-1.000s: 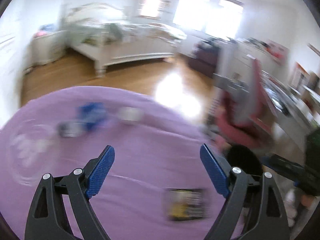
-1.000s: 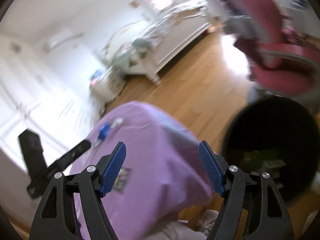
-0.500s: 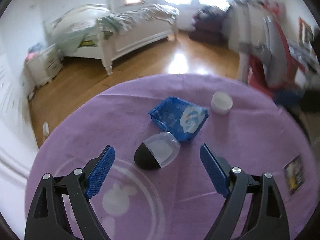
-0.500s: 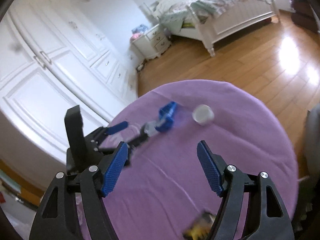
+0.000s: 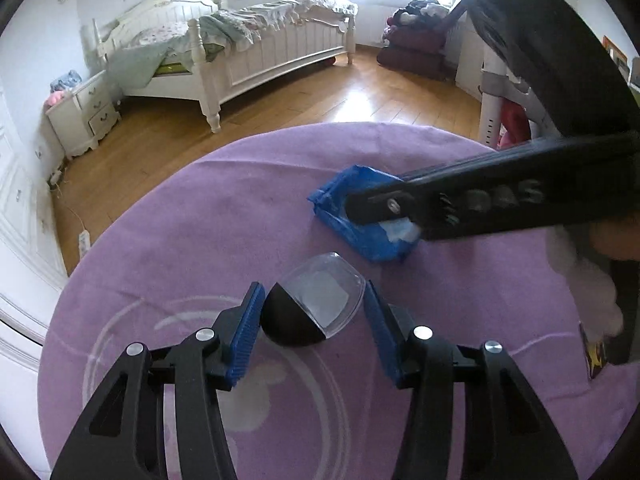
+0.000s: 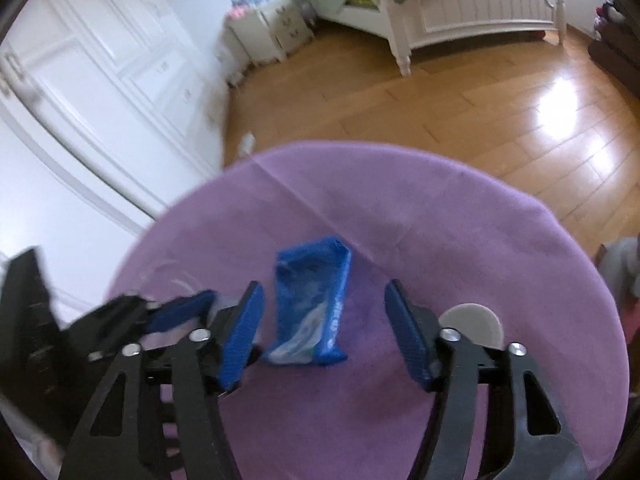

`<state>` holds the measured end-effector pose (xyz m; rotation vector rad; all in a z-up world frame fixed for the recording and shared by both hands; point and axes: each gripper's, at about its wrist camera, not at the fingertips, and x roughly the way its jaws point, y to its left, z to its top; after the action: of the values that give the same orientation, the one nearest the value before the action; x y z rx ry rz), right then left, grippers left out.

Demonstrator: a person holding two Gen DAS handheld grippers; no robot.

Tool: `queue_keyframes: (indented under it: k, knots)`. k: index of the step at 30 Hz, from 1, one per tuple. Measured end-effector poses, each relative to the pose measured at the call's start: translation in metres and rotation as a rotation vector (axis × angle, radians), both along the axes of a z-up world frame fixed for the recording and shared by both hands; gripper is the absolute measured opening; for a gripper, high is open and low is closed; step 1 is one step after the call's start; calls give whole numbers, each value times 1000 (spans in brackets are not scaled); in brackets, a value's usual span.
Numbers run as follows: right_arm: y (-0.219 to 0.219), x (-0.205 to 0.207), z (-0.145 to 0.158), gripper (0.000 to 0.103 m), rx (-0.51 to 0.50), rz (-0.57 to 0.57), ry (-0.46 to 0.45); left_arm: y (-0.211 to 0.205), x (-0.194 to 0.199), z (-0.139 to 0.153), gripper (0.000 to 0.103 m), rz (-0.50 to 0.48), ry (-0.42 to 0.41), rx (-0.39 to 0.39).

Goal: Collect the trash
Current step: 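Grasp the clear cup lid with the left tool while the right tool grasps the blue packet, then carry the clear lid and blue packet over the black bin and release both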

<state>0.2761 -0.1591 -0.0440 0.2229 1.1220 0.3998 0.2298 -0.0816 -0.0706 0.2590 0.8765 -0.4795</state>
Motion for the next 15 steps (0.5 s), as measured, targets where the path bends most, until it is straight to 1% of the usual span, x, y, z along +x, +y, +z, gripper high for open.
queue_keyframes:
  k: [1,2,3,5,6,8,11,14,15]
  knots:
    - [3,-1,0,38,-18,6,-19,0,-3,0,50,-1,0,4]
    - [9,-1,-1,34,-49,28,-16,1,-8,0,50,-2,1,0]
    - [12,-3,0,21,-58,37,-25,2,-11,0,50,3,3,-6]
    - [14,-8,1,16,-41,54,-28,5,-18,1,50,18,14,-41]
    - [12,-15,5,11,-34,52,-45,7,-22,2,50,27,22,-64]
    - [6,-27,14,10,1,47,-72,12,-29,4,50,42,30,-102]
    - [-14,-59,37,10,86,30,-136,9,-51,14,50,48,10,-138]
    - [-41,-99,61,10,170,2,-204,-1,-80,33,50,30,-21,-190]
    - [-57,-120,70,10,204,-23,-241,-6,-88,40,50,24,-33,-206]
